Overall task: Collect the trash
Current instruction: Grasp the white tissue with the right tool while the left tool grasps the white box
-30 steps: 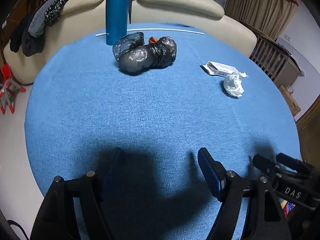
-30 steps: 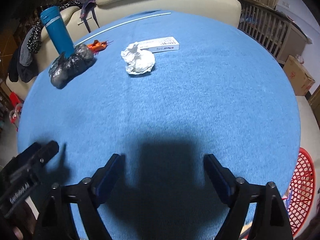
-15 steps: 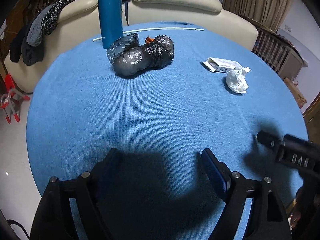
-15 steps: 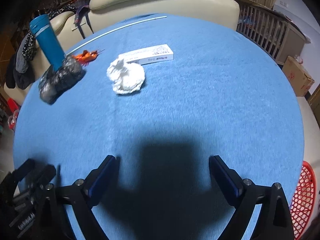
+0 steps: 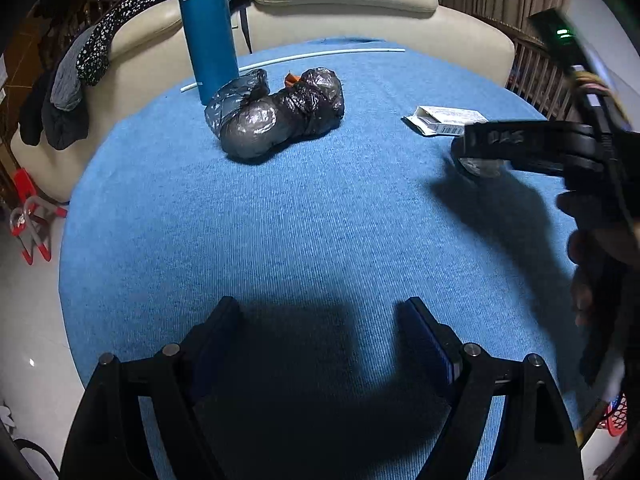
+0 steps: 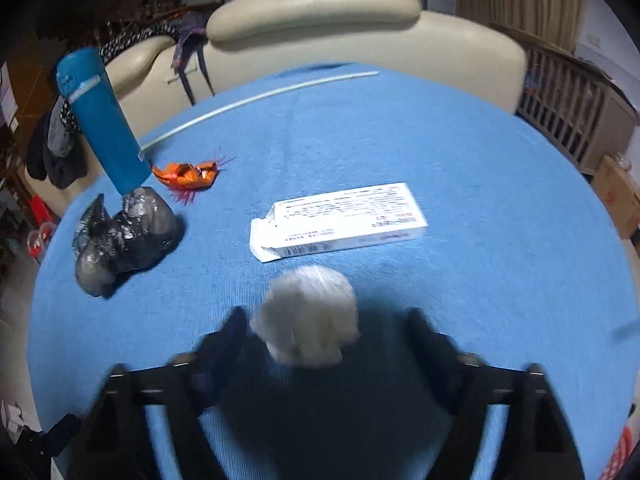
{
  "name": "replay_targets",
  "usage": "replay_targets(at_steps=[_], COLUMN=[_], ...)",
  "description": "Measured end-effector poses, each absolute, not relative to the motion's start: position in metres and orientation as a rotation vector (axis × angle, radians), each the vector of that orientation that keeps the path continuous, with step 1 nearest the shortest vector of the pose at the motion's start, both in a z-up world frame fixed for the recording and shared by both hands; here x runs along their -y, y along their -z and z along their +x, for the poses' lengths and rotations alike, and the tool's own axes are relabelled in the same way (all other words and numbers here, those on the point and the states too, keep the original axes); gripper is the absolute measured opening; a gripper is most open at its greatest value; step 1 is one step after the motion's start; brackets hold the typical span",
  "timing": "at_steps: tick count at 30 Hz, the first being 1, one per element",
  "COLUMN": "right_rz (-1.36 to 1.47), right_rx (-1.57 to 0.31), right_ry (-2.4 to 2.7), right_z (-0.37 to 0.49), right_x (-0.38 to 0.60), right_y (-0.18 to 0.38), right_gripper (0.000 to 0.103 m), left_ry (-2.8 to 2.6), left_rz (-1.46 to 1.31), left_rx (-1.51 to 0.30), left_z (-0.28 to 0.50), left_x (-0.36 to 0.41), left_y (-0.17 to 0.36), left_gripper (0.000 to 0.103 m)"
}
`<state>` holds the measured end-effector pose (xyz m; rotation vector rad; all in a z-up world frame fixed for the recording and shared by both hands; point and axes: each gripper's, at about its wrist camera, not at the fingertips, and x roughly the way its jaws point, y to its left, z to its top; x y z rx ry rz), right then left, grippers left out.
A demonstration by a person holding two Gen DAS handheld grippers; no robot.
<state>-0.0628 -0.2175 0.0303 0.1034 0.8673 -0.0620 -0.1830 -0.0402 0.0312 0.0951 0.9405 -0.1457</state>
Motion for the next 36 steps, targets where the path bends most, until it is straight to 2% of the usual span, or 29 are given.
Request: replay_targets(at_steps=[2, 3, 9, 16, 23, 27, 30, 36], right_rz=[0.090, 0.097, 0.184, 0.259, 0.286, 0.297, 0.313, 0.332], right_rx=[-0.865, -0.867, -0.839, -0.829, -0.824, -0.824, -0.828, -0.841], right_ry=[0.060, 0.049, 0.073, 0.103, 0.099, 0.099, 0.098, 0.108], right_z=[-0.058, -0.058, -0.091, -0.132, -0.140, -0.140, -0.141, -0.147], right_x=[0.218, 0.219, 0.259, 0.298, 0.305, 0.305, 0.308, 0.304], right_y=[-0.026, -0.026, -0.023, -0.021, -0.024, -0.023, -0.023, -0.023], right_gripper=[0.041, 0.039, 0.038, 0.039, 0.039, 0.039, 0.039, 0.038], left_ry=[0.156, 0.162, 0.258, 0.528, 0.684, 0.669, 0.651, 0.549], left_rz=[0.108, 0.118, 0.158, 0.313, 0.477, 0.443, 0.435, 0.447], left_rx=[-0.937, -0.931, -0.848, -0.798, -0.863, -1.013, -0.978, -0.943], left_z=[-0.176, -0.172, -0.127, -0.056, -0.016, 0.005, -0.008, -0.048], left_x=[0.045, 0.047, 0.083, 0.160, 0.202, 0.209, 0.208, 0.198], left_y=[-0.034, -0.036, -0.058, -0.065, -0.058, -0.040, -0.041, -0.043], left_gripper=[0.084, 0.084, 0.084, 0.084, 0.084, 0.083, 0.051, 0.050])
